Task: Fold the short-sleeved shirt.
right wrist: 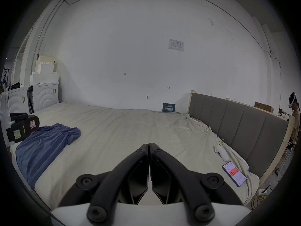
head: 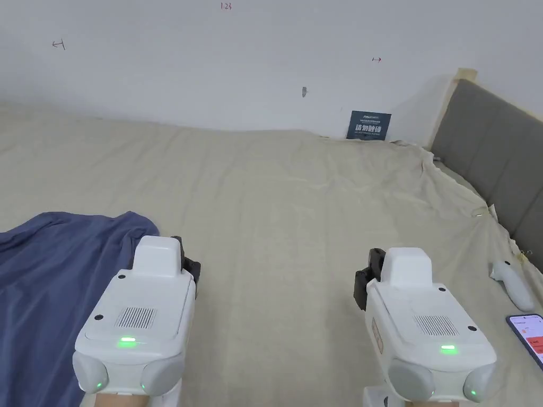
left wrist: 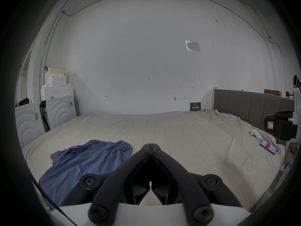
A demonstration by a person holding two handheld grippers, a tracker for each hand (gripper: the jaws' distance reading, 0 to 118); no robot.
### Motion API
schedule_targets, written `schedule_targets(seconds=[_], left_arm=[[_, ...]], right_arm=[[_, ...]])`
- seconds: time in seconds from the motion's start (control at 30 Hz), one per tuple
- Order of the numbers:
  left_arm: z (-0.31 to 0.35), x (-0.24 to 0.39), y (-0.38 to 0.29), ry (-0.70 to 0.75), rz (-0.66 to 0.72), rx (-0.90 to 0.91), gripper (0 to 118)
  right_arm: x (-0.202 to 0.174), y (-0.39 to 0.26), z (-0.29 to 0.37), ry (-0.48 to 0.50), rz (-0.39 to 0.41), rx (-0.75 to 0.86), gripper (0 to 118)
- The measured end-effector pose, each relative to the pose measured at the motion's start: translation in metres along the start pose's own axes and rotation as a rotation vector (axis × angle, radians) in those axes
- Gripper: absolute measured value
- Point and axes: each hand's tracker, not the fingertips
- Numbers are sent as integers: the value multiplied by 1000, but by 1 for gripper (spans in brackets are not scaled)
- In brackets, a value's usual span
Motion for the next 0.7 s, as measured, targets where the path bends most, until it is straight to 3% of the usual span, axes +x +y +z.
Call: schedule_targets(seconds=[0.7], left_arm=[[1,0,0,1,12,4,0]], right_arm=[[-3,-4,1,3,14,-5,0]])
